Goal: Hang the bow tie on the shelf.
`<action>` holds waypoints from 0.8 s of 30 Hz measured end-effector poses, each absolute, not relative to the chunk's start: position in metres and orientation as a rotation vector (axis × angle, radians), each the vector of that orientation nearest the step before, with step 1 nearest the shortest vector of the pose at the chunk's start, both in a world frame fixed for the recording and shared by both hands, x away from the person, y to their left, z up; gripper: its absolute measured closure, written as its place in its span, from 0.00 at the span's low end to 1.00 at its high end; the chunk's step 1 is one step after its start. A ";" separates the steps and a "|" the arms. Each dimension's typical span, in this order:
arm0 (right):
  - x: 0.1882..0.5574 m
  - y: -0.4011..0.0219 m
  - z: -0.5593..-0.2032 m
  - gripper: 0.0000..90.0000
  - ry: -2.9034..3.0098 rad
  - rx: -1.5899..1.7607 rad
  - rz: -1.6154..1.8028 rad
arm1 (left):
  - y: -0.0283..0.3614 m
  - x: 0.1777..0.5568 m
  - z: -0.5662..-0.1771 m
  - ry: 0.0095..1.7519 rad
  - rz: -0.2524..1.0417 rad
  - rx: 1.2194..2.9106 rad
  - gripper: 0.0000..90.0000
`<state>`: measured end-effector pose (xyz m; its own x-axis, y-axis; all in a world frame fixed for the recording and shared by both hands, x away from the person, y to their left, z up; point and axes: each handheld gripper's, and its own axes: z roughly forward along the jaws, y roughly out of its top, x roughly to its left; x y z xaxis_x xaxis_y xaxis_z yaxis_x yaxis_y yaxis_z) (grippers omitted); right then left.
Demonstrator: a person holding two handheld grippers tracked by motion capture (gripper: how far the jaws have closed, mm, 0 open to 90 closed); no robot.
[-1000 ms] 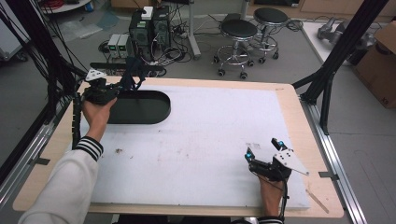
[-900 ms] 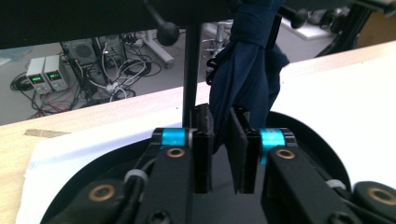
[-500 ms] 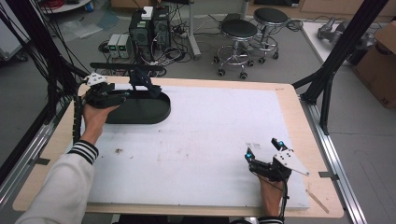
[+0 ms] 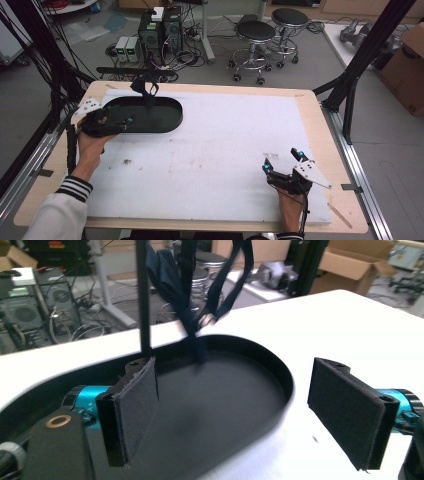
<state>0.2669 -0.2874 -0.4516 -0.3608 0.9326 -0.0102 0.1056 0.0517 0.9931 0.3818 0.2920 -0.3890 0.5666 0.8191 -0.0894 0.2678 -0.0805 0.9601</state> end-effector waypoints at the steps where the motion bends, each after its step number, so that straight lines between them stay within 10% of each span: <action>1: 0.267 -0.287 -0.452 0.01 1.580 1.072 1.395 | 0.293 0.375 -0.393 0.912 0.597 1.639 0.23; 24: 0.266 -0.285 -0.452 0.01 1.584 1.058 1.379 | 0.332 0.283 -0.453 0.775 0.705 1.425 0.22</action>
<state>0.2663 -0.2855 -0.4517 -0.3584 0.9331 -0.0289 0.0999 0.0691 0.9926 0.2835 0.3321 -0.4532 0.5801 0.8133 -0.0450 0.0312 0.0330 0.9990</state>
